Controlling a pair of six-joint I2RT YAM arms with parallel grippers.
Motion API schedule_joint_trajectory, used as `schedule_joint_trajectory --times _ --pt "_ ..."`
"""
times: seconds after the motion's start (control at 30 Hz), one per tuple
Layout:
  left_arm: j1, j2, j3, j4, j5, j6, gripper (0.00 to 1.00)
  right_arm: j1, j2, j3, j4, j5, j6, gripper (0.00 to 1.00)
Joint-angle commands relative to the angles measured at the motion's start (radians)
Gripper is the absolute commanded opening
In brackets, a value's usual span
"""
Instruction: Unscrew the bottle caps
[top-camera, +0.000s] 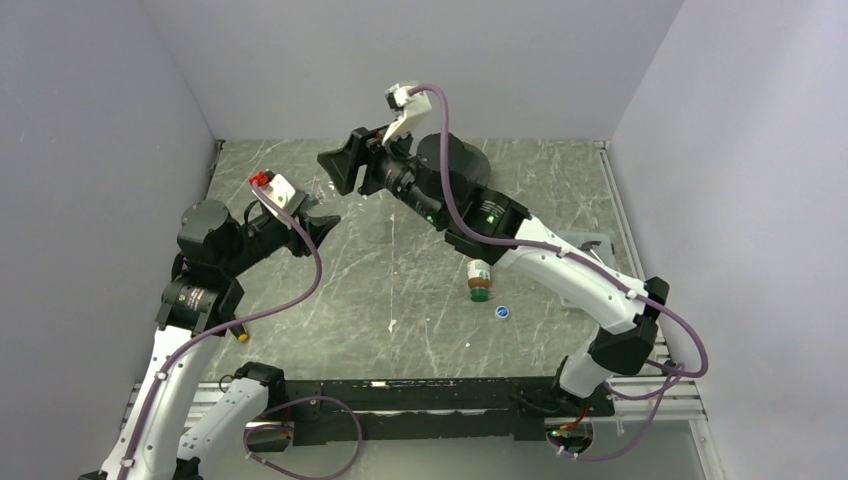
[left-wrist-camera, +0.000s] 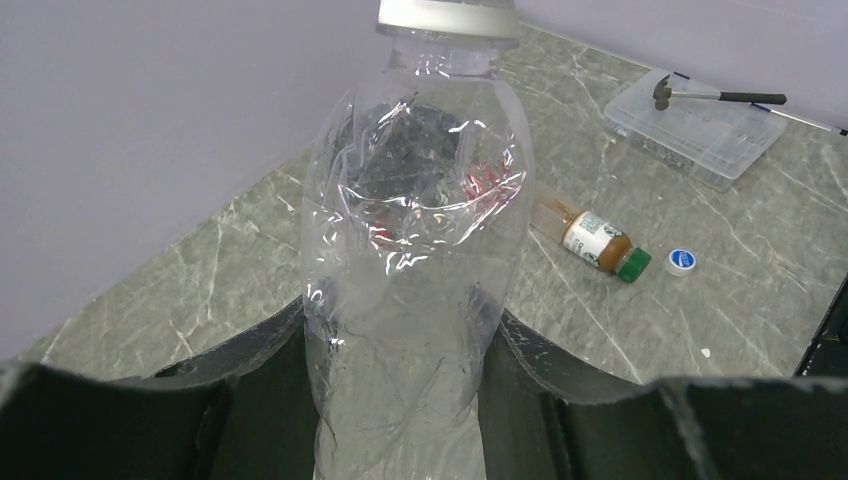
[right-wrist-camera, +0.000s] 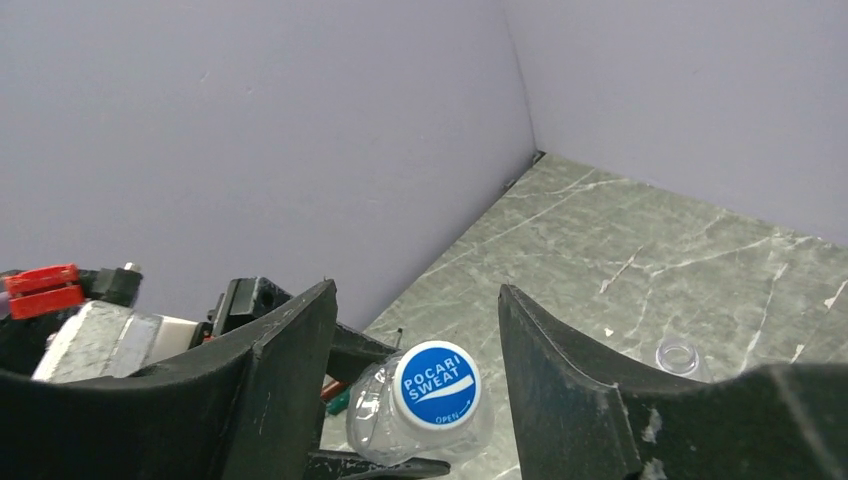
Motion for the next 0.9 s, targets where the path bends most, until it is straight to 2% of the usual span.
schedule_joint_trajectory --times 0.0,0.3,0.7,0.87 --pt "-0.003 -0.006 0.028 0.060 0.000 -0.039 0.47 0.005 0.022 0.065 0.017 0.011 0.007 0.62" --pt "-0.003 -0.011 0.028 0.072 -0.012 -0.055 0.47 0.005 0.025 0.045 0.007 0.042 0.021 0.55" --pt "-0.003 0.004 0.048 0.077 -0.009 -0.121 0.48 0.003 0.038 0.055 0.022 -0.025 0.050 0.17" --pt "-0.003 0.012 0.069 0.089 0.096 -0.221 0.48 -0.018 0.016 0.058 0.056 -0.211 -0.018 0.01"
